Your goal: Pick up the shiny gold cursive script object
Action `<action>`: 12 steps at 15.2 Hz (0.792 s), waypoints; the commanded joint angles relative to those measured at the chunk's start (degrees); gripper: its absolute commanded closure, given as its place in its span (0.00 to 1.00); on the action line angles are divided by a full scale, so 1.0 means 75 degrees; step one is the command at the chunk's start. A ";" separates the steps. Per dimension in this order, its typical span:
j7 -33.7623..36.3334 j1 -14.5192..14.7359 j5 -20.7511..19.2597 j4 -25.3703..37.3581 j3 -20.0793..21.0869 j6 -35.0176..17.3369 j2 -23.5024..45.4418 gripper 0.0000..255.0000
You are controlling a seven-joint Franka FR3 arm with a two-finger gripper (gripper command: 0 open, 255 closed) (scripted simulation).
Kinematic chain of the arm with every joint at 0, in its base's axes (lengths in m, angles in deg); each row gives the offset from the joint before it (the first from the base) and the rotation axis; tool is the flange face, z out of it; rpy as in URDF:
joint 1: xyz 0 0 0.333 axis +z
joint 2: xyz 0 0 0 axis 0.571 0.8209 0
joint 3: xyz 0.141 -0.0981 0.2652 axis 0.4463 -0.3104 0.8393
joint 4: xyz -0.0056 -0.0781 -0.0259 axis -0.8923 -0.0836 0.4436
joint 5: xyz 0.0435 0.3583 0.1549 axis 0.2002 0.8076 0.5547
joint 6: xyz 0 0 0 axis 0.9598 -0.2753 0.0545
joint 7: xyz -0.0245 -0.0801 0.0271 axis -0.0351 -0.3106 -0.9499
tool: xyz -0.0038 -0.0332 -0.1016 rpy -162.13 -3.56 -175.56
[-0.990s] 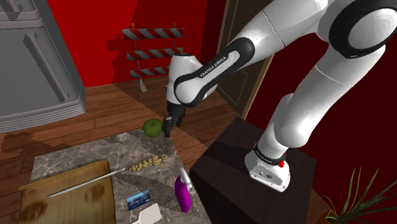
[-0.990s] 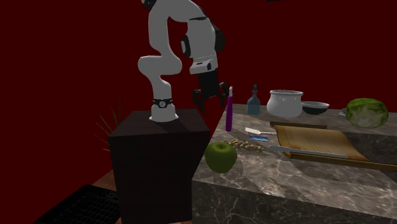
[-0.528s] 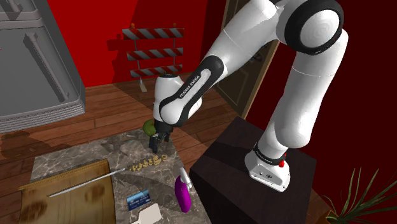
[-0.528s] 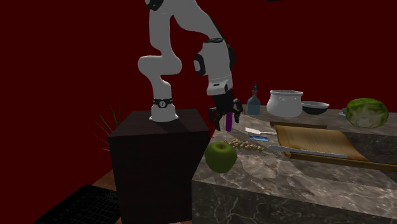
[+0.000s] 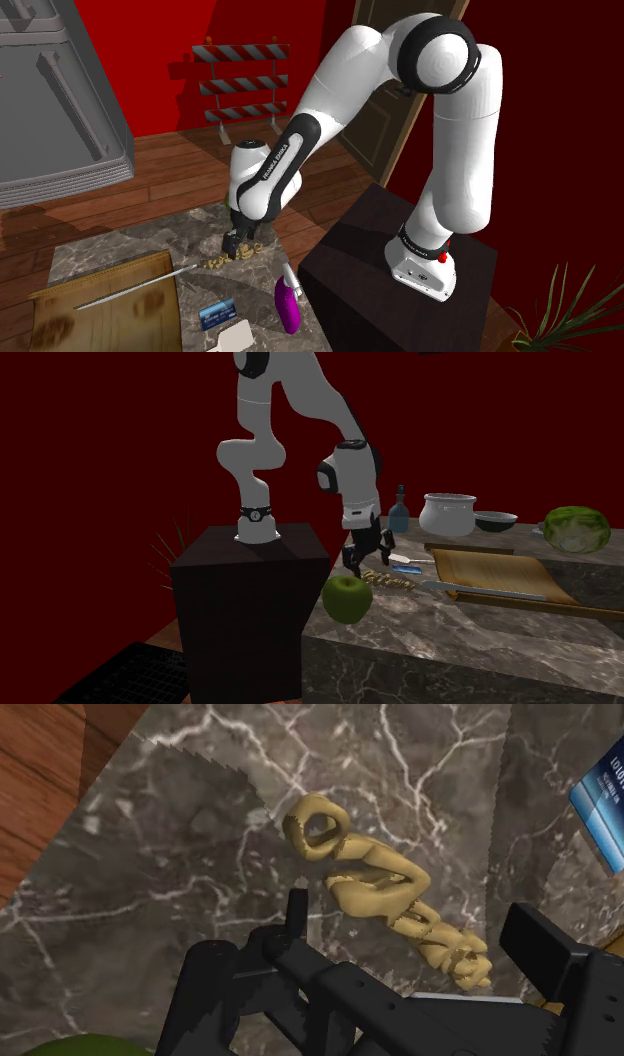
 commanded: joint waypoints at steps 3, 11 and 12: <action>-0.0108 0.0025 -0.0006 0.0087 -0.0021 -0.0408 0.0501 0.00; -0.0104 0.0032 -0.0010 0.0098 -0.0025 -0.0412 0.0515 1.00; -0.0105 0.0030 -0.0010 0.0098 -0.0025 -0.0410 0.0514 1.00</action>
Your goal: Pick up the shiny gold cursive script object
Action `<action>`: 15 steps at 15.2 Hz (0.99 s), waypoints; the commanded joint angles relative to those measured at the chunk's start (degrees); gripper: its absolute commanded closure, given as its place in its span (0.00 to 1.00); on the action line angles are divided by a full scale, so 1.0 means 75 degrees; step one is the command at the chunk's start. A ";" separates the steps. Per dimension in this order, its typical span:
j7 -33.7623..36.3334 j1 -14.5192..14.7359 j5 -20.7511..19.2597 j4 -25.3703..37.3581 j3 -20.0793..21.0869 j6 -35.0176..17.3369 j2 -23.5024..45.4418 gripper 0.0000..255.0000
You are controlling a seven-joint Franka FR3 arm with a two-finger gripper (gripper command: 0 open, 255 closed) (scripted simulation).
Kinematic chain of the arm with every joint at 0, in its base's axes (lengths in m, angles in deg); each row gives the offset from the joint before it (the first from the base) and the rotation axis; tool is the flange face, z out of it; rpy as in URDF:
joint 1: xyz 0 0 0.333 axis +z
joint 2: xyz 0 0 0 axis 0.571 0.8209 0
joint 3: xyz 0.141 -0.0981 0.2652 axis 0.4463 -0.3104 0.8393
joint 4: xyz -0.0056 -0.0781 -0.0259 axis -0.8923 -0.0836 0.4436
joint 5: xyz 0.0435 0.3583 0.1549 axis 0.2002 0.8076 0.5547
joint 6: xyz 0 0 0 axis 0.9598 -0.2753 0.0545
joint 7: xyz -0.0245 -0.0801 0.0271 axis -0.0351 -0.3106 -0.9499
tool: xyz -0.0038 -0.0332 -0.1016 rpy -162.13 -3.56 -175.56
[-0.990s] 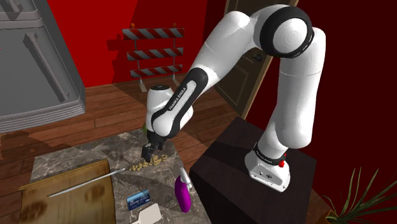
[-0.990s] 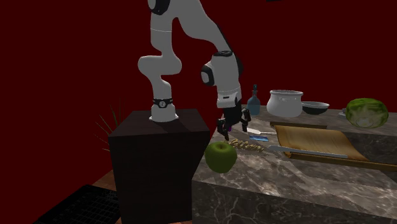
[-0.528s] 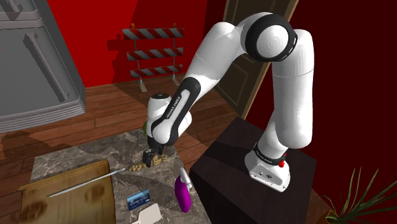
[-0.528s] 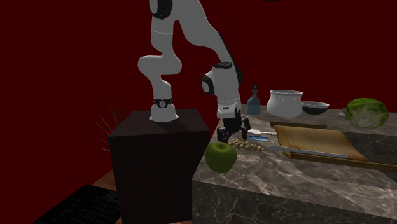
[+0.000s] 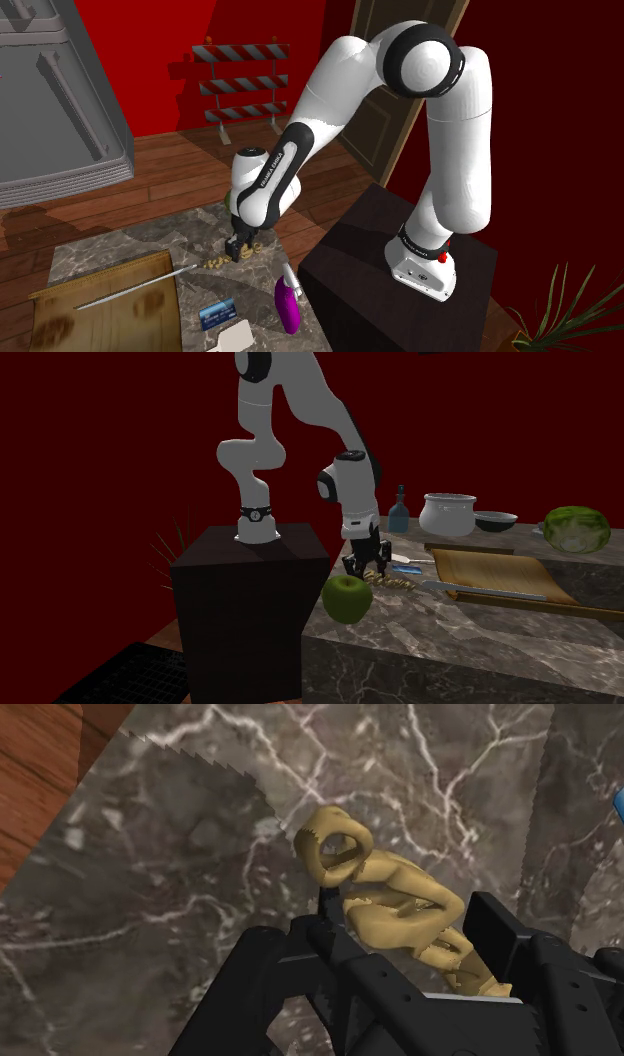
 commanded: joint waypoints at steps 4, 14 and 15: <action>0.0018 -0.0004 0.0010 -0.0050 0.0021 0.0090 -0.0117 1.00; 0.0228 -0.0083 0.0048 -0.0233 0.0089 0.0981 -0.1213 1.00; 0.0249 -0.0091 0.0051 -0.0242 0.0094 0.1075 -0.1318 1.00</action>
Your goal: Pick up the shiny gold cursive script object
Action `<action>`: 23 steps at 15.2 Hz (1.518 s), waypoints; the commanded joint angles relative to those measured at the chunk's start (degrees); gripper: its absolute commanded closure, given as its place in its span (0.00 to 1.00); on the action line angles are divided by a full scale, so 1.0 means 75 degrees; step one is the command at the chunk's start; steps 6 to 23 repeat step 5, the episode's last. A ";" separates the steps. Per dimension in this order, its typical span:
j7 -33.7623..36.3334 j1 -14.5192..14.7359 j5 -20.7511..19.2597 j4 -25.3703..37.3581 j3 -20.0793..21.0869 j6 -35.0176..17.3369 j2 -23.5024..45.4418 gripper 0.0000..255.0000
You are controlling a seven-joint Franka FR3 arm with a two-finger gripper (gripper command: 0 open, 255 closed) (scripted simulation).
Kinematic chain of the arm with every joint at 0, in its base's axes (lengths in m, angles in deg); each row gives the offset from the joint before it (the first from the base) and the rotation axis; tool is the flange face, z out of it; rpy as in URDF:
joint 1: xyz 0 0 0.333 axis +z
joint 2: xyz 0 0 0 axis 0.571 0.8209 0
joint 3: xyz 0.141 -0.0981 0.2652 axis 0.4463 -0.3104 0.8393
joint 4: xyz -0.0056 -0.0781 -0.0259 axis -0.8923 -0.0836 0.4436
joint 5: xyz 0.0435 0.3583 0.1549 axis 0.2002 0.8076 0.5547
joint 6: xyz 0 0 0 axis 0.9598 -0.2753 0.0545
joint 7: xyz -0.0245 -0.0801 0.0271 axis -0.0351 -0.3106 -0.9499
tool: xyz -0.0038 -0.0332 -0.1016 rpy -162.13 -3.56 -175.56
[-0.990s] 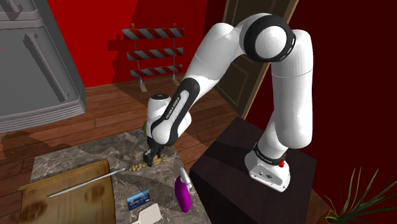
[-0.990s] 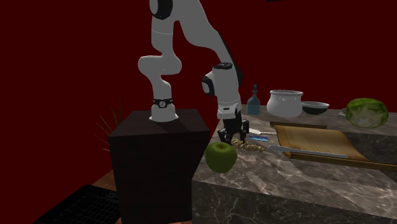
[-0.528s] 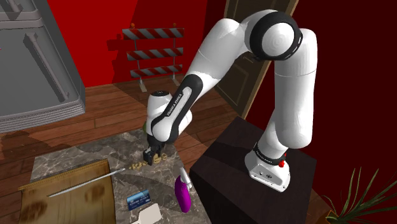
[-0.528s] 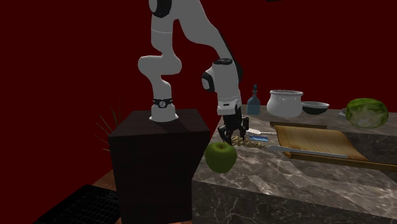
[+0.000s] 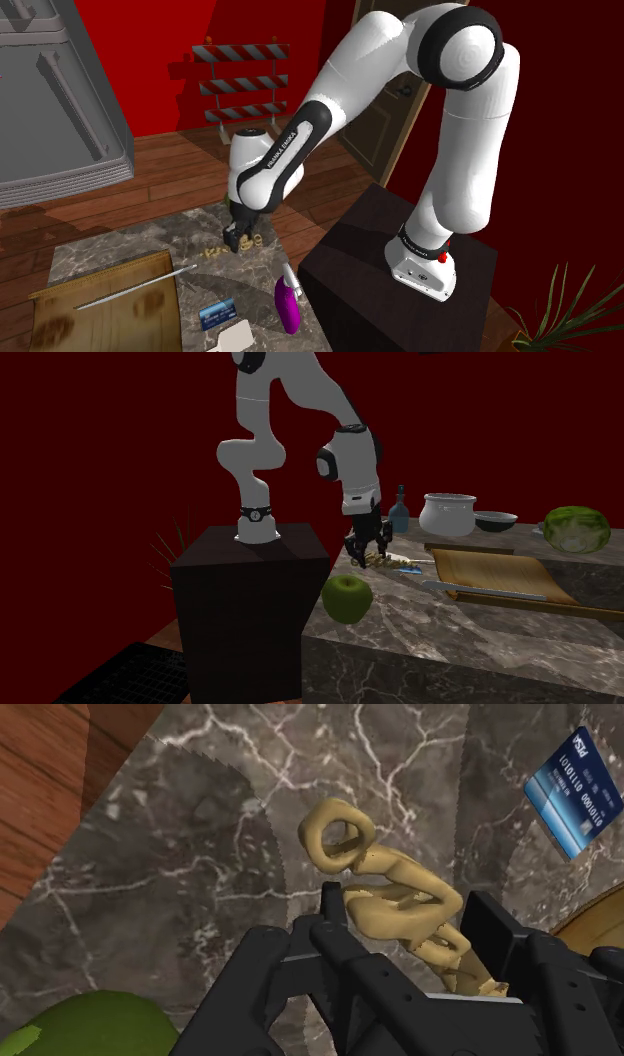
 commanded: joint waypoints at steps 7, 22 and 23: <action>0.0094 -0.0029 0.0002 -0.0011 0.0015 0.0414 -0.0433 1.00; 0.0094 -0.0029 0.0002 -0.0011 0.0015 0.0414 -0.0433 1.00; 0.0094 -0.0029 0.0002 -0.0011 0.0015 0.0414 -0.0433 1.00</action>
